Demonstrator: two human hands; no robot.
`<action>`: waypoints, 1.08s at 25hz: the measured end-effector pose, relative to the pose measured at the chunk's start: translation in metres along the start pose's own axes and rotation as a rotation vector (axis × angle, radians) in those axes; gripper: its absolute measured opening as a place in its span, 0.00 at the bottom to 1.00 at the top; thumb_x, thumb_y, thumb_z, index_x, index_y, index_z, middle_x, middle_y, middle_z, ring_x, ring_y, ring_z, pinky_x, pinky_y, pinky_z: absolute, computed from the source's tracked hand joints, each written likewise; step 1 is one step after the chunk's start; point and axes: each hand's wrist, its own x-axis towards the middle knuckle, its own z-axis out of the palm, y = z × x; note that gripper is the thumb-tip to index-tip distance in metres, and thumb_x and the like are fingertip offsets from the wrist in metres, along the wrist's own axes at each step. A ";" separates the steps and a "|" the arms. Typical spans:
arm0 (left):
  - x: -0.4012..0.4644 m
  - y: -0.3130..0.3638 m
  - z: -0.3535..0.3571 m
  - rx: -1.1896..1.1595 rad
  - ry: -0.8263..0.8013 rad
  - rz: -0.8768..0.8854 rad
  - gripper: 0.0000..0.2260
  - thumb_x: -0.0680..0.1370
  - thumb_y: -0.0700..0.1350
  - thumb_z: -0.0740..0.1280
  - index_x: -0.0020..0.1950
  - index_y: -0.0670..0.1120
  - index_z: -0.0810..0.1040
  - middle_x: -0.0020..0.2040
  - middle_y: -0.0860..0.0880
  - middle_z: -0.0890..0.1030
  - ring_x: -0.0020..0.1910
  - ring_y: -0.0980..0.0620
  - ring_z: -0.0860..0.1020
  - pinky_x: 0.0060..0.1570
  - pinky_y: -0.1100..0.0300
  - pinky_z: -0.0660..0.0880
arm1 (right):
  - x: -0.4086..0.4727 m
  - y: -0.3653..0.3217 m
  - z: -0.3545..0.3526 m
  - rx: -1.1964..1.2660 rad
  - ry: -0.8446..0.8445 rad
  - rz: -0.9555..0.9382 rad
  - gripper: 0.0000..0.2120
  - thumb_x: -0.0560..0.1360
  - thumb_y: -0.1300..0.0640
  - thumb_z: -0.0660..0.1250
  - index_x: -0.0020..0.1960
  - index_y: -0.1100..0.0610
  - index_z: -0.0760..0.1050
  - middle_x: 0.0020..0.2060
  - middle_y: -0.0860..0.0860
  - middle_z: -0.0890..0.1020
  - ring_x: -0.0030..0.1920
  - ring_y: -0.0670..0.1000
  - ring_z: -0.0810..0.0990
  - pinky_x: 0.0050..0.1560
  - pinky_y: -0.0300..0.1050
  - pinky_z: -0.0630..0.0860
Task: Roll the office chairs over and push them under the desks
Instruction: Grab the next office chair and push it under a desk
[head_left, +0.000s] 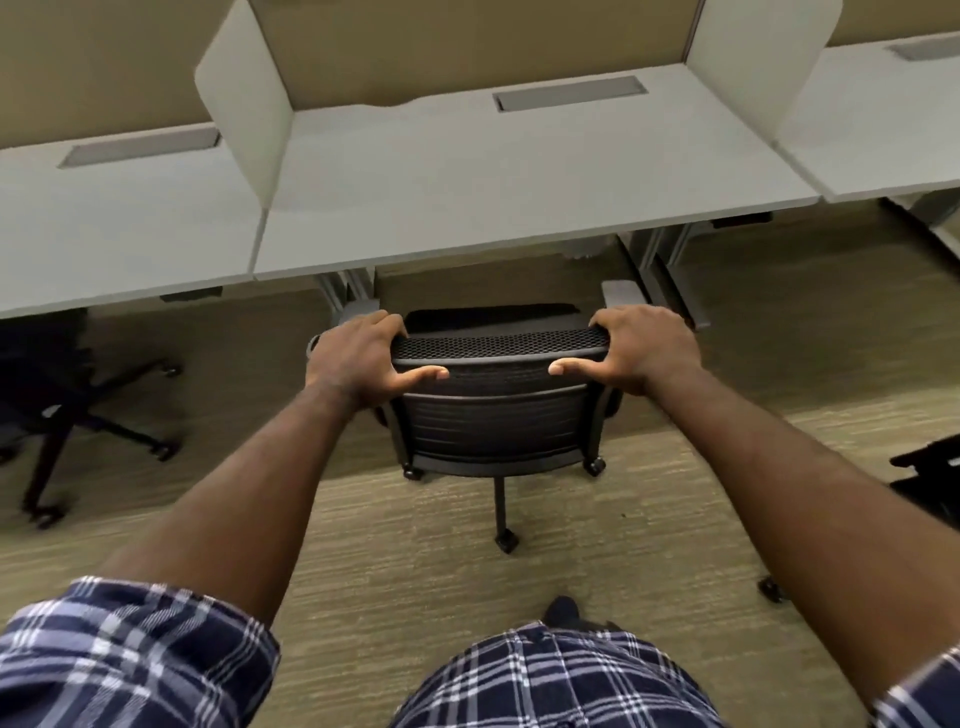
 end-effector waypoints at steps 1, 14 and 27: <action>0.007 -0.008 0.000 -0.003 -0.008 -0.005 0.32 0.65 0.83 0.50 0.43 0.55 0.68 0.41 0.55 0.71 0.40 0.53 0.70 0.36 0.56 0.65 | 0.013 -0.001 0.001 -0.005 -0.005 -0.017 0.47 0.56 0.11 0.45 0.46 0.50 0.75 0.41 0.49 0.77 0.42 0.52 0.75 0.42 0.48 0.74; 0.084 -0.102 0.010 -0.030 -0.001 -0.104 0.32 0.62 0.83 0.52 0.43 0.57 0.70 0.42 0.56 0.74 0.41 0.54 0.72 0.36 0.56 0.65 | 0.147 -0.030 0.015 0.039 -0.046 -0.113 0.43 0.56 0.11 0.45 0.42 0.49 0.69 0.38 0.47 0.72 0.39 0.51 0.72 0.39 0.50 0.75; 0.154 -0.166 0.016 -0.079 -0.045 -0.143 0.39 0.62 0.84 0.52 0.49 0.52 0.73 0.45 0.53 0.75 0.44 0.52 0.72 0.40 0.54 0.70 | 0.246 -0.050 0.015 -0.064 -0.061 -0.125 0.44 0.61 0.14 0.45 0.45 0.52 0.73 0.41 0.50 0.78 0.42 0.52 0.75 0.44 0.50 0.74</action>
